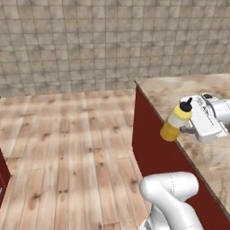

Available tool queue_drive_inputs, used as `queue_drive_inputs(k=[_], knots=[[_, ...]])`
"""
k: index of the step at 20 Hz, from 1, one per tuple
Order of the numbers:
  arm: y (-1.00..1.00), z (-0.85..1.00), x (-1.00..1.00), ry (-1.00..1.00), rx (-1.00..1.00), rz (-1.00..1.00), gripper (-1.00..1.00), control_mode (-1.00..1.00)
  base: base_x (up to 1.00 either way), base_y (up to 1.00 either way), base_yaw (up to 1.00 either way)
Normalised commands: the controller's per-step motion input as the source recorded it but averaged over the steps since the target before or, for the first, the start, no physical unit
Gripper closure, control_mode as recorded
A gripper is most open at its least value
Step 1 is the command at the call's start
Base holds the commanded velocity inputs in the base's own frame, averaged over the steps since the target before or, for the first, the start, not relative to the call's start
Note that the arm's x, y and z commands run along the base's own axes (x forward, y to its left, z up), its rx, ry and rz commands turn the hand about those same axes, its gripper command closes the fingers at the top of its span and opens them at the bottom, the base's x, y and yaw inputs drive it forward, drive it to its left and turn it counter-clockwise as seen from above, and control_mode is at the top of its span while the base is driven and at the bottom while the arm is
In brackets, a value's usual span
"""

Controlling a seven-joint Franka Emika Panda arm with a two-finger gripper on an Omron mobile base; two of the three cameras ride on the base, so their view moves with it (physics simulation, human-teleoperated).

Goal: Place the ketchup and mustard from the counter to the top shelf of the fridge. If the existing items in the fridge are on the top shelf, move them to other shelves.

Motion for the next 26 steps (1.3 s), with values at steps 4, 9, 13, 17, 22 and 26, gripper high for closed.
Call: queue_drive_inputs(k=[4,9,13,17,22,26], knots=[[0.0,0.0,0.0,0.0,0.0,0.0,1.0,1.0,0.97,0.11,0.01],[0.0,0.0,0.0,0.0,0.0,0.0,1.0,1.0,0.57,0.12,0.44],[0.0,0.0,0.0,0.0,0.0,0.0,1.0,1.0,0.17,0.0,0.77],[0.0,0.0,0.0,0.0,0.0,0.0,1.0,1.0,0.0,-0.05,0.89],[0.0,0.0,0.0,0.0,0.0,0.0,1.0,1.0,0.0,-0.14,0.93],[0.0,0.0,0.0,0.0,0.0,0.0,1.0,1.0,0.0,-0.05,1.0]])
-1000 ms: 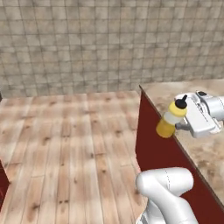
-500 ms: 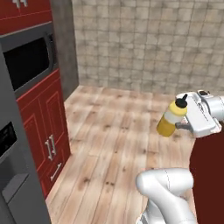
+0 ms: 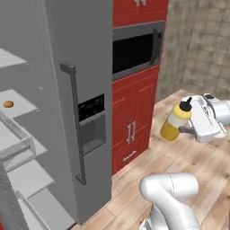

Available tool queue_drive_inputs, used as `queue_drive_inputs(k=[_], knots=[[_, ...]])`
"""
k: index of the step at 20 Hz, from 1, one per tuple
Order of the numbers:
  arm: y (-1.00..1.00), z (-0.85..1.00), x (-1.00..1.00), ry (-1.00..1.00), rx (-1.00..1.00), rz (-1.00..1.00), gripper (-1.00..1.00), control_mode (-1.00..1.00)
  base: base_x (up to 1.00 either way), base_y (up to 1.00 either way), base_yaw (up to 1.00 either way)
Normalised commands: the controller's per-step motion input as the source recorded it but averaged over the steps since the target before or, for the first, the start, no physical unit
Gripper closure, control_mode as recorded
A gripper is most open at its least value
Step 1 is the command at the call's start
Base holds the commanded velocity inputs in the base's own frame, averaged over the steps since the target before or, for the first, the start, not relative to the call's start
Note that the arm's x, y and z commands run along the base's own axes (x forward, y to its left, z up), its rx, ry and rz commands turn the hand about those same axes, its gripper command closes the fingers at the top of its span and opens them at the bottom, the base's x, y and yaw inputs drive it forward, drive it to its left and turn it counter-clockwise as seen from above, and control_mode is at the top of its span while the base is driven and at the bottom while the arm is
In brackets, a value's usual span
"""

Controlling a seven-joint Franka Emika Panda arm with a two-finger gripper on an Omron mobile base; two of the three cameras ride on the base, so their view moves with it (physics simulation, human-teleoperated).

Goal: Place the ketchup and mustard from the counter to the top shelf of the fridge. If the existing items in the fridge are on the top shelf, move them to other shelves.

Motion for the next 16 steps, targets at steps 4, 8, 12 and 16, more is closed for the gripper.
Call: queue_drive_inputs(k=[4,8,12,16], knots=[[0.0,0.0,0.0,0.0,0.0,0.0,1.0,1.0,0.0,-0.08,0.96],[0.0,0.0,0.0,0.0,0.0,0.0,1.0,1.0,0.01,0.0,0.77],[0.0,0.0,0.0,0.0,0.0,0.0,1.0,1.0,0.26,0.05,0.51],[0.0,0.0,0.0,0.0,0.0,0.0,1.0,1.0,0.54,0.24,0.31]])
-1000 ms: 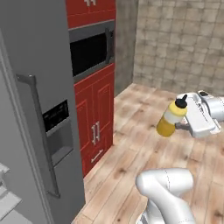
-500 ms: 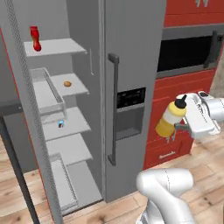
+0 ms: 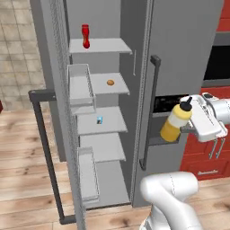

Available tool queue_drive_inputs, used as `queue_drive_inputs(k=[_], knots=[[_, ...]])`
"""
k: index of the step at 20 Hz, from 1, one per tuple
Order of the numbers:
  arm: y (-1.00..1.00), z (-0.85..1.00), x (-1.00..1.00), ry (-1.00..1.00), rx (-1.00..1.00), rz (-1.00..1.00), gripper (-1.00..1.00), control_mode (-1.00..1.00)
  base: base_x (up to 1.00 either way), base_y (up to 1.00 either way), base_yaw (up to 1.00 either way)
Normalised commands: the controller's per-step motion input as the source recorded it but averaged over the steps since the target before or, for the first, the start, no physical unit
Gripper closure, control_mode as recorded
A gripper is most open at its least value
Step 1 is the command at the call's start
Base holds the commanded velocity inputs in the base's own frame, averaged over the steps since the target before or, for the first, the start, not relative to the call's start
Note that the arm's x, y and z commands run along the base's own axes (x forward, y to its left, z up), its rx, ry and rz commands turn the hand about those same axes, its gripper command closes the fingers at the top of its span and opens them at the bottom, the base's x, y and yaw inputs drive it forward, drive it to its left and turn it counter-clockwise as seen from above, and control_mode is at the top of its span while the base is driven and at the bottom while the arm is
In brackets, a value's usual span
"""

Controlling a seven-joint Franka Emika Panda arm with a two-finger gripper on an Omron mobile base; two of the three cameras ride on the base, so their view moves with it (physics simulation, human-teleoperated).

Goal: Place the ketchup and mustard from the counter to the top shelf of the fridge. If the existing items in the fridge are on the top shelf, move them to other shelves.

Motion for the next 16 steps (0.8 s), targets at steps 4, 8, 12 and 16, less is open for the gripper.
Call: queue_drive_inputs(k=[4,8,12,16], knots=[[0.0,0.0,0.0,0.0,0.0,0.0,1.0,1.0,0.69,0.2,0.21],[0.0,0.0,0.0,0.0,0.0,0.0,1.0,1.0,0.69,0.19,0.19],[0.0,0.0,0.0,0.0,0.0,0.0,1.0,1.0,0.52,0.13,0.14],[0.0,0.0,0.0,0.0,0.0,0.0,1.0,1.0,0.13,0.05,0.02]])
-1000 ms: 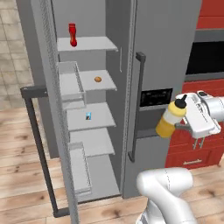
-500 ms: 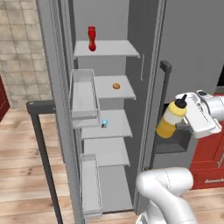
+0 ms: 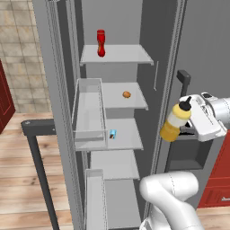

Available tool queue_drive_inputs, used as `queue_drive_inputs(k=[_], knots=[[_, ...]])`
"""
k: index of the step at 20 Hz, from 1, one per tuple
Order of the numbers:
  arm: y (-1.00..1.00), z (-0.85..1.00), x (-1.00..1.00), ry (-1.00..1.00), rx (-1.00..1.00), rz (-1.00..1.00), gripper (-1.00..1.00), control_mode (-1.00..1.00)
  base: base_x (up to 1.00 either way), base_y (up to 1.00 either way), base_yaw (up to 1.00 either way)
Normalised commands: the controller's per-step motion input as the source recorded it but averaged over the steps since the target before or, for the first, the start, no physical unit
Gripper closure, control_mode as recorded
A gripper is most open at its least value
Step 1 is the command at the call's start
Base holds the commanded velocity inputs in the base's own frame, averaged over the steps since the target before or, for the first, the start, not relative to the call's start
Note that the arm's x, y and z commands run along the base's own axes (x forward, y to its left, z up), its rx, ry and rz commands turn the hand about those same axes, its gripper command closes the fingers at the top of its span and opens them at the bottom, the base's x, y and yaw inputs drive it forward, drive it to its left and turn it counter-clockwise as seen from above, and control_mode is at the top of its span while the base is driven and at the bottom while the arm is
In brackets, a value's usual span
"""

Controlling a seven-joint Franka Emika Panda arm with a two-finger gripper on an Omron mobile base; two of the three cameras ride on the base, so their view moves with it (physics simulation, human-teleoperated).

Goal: Place the ketchup and mustard from the counter to the top shelf of the fridge. If the existing items in the fridge are on the top shelf, move them to other shelves.

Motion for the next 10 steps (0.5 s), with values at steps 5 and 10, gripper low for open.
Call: queue_drive_inputs(k=[5,10], knots=[[0.11,0.44,0.0,-0.12,0.0,-0.2,1.0,-1.0,0.0,0.0,0.0],[0.07,0.47,0.01,-0.03,0.0,-0.46,1.0,-1.0,0.0,0.0,0.0]])
